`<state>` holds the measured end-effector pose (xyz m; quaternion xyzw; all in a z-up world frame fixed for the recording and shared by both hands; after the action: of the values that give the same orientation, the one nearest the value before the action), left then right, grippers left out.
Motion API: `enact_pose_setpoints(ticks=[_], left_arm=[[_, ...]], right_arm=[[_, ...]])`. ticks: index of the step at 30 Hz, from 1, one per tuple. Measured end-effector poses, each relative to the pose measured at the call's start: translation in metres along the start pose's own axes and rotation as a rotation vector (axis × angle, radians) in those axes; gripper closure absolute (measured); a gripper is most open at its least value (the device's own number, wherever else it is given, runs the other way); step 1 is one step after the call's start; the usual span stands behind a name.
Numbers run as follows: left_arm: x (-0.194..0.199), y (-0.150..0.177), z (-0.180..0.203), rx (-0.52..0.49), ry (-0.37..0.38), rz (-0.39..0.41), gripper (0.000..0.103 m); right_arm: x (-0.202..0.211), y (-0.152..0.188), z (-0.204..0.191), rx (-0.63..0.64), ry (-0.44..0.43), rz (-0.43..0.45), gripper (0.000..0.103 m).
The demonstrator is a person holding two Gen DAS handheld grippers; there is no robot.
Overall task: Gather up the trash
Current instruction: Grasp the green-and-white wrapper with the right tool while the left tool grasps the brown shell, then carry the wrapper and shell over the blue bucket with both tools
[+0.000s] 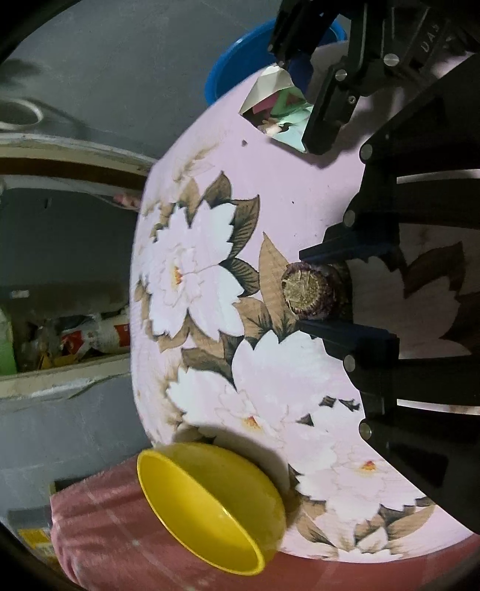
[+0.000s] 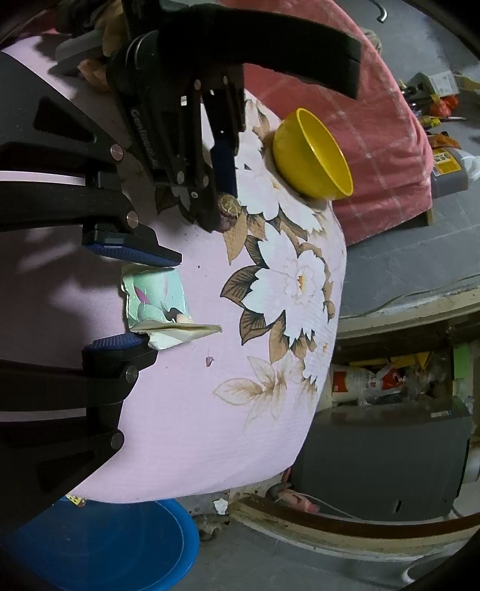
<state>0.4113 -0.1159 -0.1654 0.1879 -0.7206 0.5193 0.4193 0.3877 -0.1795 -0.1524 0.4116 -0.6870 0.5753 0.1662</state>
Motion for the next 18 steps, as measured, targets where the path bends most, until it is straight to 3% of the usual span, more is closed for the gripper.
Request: enact_pose_setpoints(ticks=[6, 12, 18], left_arm=[[0.041, -0.010, 0.010, 0.083, 0.031, 0.148, 0.077], [0.093, -0.035, 0.026, 0.168, 0.084, 0.347, 0.077], [0.140, -0.061, 0.040, 0.192, 0.084, 0.524, 0.077]], right_arm=[[0.026, -0.010, -0.001, -0.016, -0.012, 0.093, 0.072], [0.083, -0.035, -0.001, -0.005, 0.006, 0.288, 0.072], [0.144, -0.054, 0.009, 0.014, 0.046, 0.465, 0.072]])
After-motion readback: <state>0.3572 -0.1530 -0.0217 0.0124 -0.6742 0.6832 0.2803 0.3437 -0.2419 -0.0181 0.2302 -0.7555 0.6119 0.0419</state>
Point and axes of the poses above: each gripper's, at about its wrist camera, not at the fingertips, and x roughly against the way its jaws point, z to its right, y to its underside, the point moved 10 cm from there along -x, roughly the way its jaws point, and after that the axes turned 5 degrees about -x, right-handed, at the moved point
